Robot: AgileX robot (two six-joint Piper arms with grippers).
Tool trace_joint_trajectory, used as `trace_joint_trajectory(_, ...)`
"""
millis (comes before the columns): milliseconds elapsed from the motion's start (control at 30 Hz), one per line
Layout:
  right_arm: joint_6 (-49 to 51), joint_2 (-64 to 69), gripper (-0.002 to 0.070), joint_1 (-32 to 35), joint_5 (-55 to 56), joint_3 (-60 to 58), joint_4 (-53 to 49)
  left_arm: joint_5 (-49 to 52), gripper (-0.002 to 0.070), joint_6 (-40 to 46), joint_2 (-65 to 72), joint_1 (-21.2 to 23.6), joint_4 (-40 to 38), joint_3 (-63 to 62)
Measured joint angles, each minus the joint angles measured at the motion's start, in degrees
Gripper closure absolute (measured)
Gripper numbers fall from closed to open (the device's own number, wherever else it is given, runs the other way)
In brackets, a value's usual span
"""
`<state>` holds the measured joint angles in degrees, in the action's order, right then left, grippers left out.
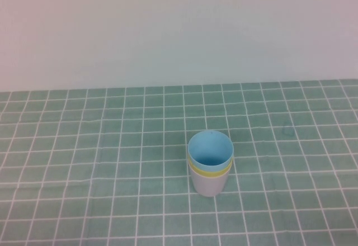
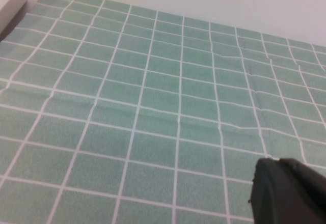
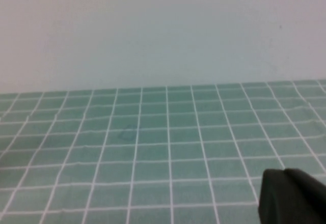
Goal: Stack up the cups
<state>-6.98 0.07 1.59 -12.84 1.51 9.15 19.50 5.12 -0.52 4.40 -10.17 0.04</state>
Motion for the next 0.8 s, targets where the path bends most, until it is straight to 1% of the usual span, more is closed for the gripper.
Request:
trace_joint_trajectory(167, 0.0, -0.7, 0.0678, 1.8, -0.9, -3.0, 0.1, 0.0, 0.0676, 0.0, 0.0, 0.0, 0.0, 0.0)
trace_joint_trajectory(333, 0.0, -0.7, 0.0678, 3.5, -6.0, -3.2, 0.0, 0.0, 0.0676, 0.4, 0.0, 0.0, 0.0, 0.0)
trace_joint_trajectory(733, 0.0, -0.7, 0.0678, 3.6, -7.3, -2.9, -1.9, 0.0, 0.0676, 0.4, 0.0, 0.0, 0.0, 0.0)
trace_joint_trajectory(800, 0.0, -0.7, 0.0678, 2.8, -7.3, -2.9, -1.9, 0.0, 0.0676, 0.5, 0.0, 0.0, 0.0, 0.0)
